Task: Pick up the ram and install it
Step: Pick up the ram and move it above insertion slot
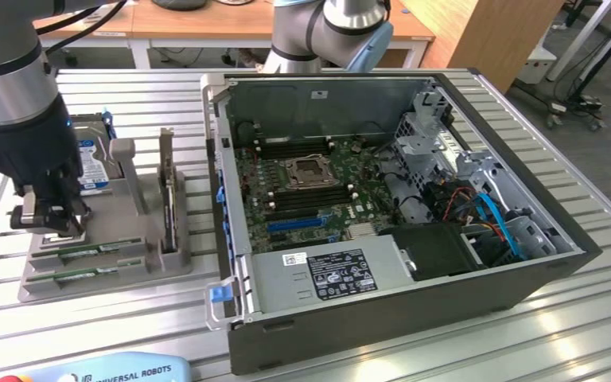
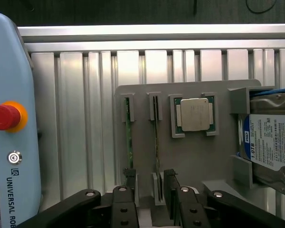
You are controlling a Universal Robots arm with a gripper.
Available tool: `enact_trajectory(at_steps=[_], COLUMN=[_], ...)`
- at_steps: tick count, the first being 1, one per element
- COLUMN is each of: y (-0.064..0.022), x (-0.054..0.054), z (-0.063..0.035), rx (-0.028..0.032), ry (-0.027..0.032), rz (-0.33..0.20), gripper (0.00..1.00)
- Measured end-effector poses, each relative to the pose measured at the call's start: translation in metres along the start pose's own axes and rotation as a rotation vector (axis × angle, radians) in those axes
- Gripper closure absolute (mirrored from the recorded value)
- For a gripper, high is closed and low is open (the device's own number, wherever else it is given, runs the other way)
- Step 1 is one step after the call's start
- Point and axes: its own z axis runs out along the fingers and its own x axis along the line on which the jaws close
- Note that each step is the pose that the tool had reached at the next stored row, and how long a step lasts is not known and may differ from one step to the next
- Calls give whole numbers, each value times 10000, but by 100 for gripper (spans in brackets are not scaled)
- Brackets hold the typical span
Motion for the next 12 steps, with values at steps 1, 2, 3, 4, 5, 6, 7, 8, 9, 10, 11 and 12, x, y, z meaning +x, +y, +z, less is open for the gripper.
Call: enact_trajectory(at_steps=[1, 2, 3, 4, 5, 6, 7, 8, 9, 10, 11, 12], y=[0, -1, -2, -2, -2, -3, -4, -4, -5, -6, -6, -6], x=[13, 27, 41, 56, 70, 84, 99, 114, 127, 138, 144, 145], z=[0, -1, -1, -1, -2, -2, -2, -3, -3, -4, -4, -4], rx=[0, 1, 1, 0, 0, 1, 1, 0, 0, 1, 0, 0], ry=[-1, 0, -1, -1, 0, -1, -1, -1, -1, 0, 0, 0], rz=[0, 0, 0, 0, 1, 1, 1, 1, 1, 0, 0, 1], gripper=[63, 63, 63, 63, 63, 63, 63, 63, 63, 63, 63, 63])
